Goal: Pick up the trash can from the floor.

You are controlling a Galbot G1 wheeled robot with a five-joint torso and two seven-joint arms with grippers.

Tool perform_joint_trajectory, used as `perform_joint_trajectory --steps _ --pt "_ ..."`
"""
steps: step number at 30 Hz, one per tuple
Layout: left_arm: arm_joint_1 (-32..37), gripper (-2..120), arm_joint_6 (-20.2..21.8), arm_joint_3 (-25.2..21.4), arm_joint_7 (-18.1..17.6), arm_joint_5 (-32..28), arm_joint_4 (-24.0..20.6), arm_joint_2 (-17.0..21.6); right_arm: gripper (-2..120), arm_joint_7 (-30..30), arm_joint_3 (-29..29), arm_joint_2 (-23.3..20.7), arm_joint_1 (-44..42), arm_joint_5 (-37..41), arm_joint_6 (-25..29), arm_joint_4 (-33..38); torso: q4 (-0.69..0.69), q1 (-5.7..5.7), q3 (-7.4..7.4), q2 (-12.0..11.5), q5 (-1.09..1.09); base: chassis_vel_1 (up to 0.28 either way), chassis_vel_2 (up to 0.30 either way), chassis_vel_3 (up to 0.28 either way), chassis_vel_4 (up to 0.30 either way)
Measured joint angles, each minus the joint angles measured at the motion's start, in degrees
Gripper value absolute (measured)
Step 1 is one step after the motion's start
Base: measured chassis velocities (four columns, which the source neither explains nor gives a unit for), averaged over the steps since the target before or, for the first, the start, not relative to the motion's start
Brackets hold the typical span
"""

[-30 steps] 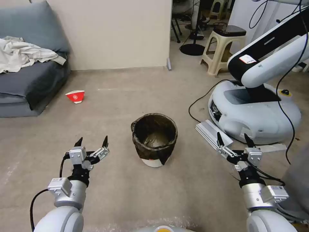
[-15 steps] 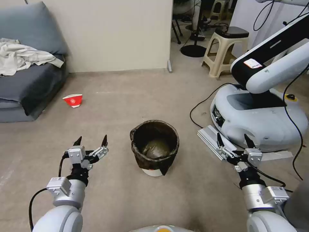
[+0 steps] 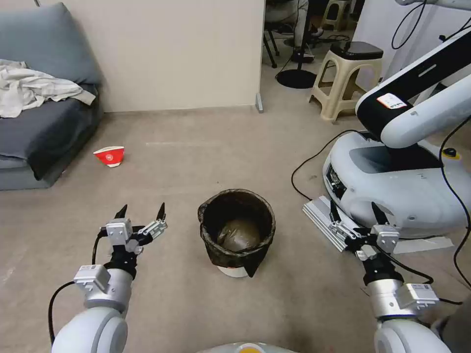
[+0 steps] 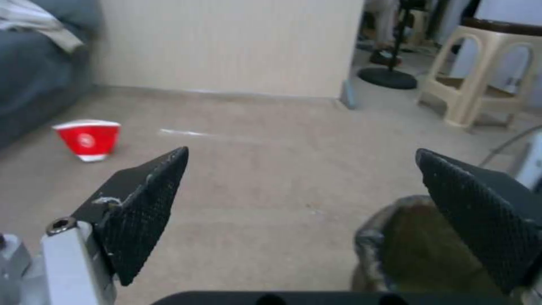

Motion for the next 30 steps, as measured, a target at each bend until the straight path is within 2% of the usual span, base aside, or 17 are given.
perform_joint_trajectory --steps 7,9,10,12,13,17,18,20,25,30 --pt "-1.8 100 1.9 1.9 -0.1 -1.6 0.8 2.0 100 0.1 -0.4 -0.2 -0.1 0.1 0.2 -0.6 0.0 0.0 0.0 0.0 0.0 0.0 0.0 0.0 0.0" --pt "-2.5 100 4.4 3.3 -1.1 -2.7 0.6 3.2 100 0.1 -0.4 0.0 -0.1 0.1 0.3 -0.6 0.01 0.0 0.0 0.0 -0.01 0.0 0.0 0.0 0.0" --pt "-2.5 100 4.4 3.3 -1.1 -2.7 0.6 3.2 100 0.1 -0.4 0.0 -0.1 0.1 0.3 -0.6 0.01 0.0 0.0 0.0 -0.01 0.0 0.0 0.0 0.0" --pt "-3.6 100 7.6 4.2 -2.4 -5.2 -0.4 4.7 100 0.1 -0.5 0.4 0.0 0.1 0.3 -0.6 0.0 0.0 0.0 0.0 0.0 0.0 0.0 0.0 0.0" --pt "-3.6 100 7.6 4.2 -2.4 -5.2 -0.4 4.7 100 0.1 -0.5 0.4 0.0 0.1 0.3 -0.6 0.0 0.0 0.0 0.0 0.0 0.0 0.0 0.0 0.0" --pt "-6.4 100 12.6 6.0 -4.3 -11.1 -0.9 8.0 100 0.2 -0.3 0.7 0.2 0.2 0.4 -0.6 0.01 0.0 0.0 0.0 0.0 0.0 0.0 0.0 0.0" --pt "-6.4 100 12.6 6.0 -4.3 -11.1 -0.9 8.0 100 0.2 -0.3 0.7 0.2 0.2 0.4 -0.6 0.01 0.0 0.0 0.0 0.0 0.0 0.0 0.0 0.0" --pt "-8.2 100 15.2 7.4 -6.7 -15.1 -0.9 9.3 100 0.2 -0.2 0.6 0.2 0.2 0.4 -0.6 0.01 0.0 0.0 0.0 0.0 0.0 0.0 0.0 0.0" --pt "-13.3 100 20.1 11.1 -10.0 -18.4 1.2 11.2 100 0.2 -0.1 0.5 0.3 0.2 0.4 -0.8 0.0 0.0 0.0 0.0 0.0 0.0 0.0 0.0 0.0" --pt "-16.5 100 23.4 13.2 -11.7 -20.8 2.7 11.9 100 0.3 0.0 0.5 0.3 0.2 0.4 -0.9 0.0 0.0 0.0 0.0 -0.01 0.0 0.0 0.0 0.0"
